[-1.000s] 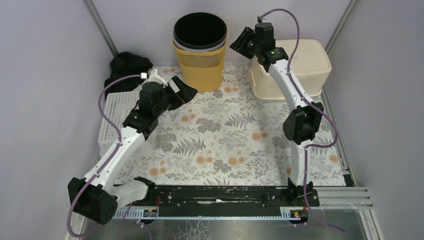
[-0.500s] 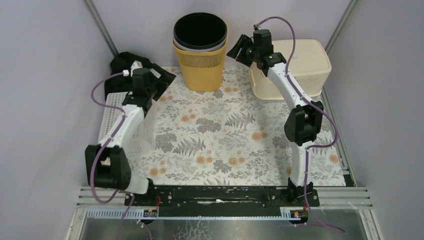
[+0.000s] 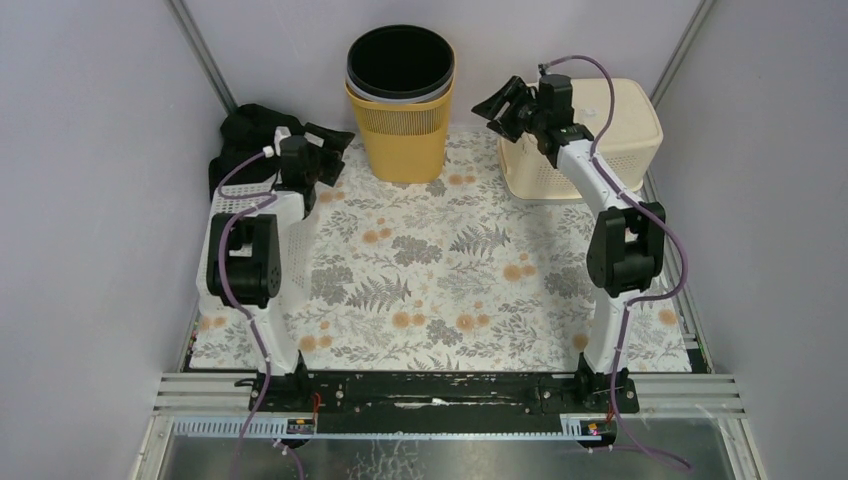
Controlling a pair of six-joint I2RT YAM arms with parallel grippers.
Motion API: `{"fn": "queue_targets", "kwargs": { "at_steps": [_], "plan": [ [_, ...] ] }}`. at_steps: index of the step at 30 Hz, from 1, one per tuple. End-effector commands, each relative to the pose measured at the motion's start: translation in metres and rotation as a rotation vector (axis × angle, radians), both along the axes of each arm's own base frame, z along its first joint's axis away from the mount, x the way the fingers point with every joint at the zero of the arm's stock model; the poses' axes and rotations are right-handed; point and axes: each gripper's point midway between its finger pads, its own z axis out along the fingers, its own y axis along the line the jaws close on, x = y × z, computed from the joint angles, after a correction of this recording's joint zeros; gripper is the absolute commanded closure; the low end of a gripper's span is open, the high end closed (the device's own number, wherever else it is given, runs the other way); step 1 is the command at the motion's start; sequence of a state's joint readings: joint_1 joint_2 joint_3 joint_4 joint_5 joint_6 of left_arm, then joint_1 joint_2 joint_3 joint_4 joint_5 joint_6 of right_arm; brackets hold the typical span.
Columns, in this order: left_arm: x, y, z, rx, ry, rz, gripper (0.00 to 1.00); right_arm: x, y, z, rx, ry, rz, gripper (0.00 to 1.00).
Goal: Turn the large container upside down
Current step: Move the container to the center of the board.
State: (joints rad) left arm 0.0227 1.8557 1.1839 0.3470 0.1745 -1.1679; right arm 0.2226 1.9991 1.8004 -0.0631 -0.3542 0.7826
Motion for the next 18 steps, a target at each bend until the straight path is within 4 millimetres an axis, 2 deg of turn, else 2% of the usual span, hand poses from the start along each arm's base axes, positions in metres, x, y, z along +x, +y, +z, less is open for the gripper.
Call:
{"fn": "queue_targets", "kwargs": {
  "at_steps": [1,6,11,18],
  "plan": [
    [0.031,0.005,0.058,-0.070,-0.293,0.028,0.00,0.019,0.011,0.007,0.168,-0.069,0.076,0.30],
    [0.042,0.014,0.057,-0.062,-0.407,0.077,0.00,0.040,0.024,-0.015,0.275,-0.093,0.123,0.28],
    [0.050,0.016,0.069,-0.046,-0.535,0.077,0.00,0.055,0.035,-0.028,0.334,-0.104,0.153,0.28],
    [0.061,0.008,0.058,-0.059,-0.575,0.036,0.00,0.062,0.051,-0.038,0.356,-0.116,0.170,0.28]
  ]
}}
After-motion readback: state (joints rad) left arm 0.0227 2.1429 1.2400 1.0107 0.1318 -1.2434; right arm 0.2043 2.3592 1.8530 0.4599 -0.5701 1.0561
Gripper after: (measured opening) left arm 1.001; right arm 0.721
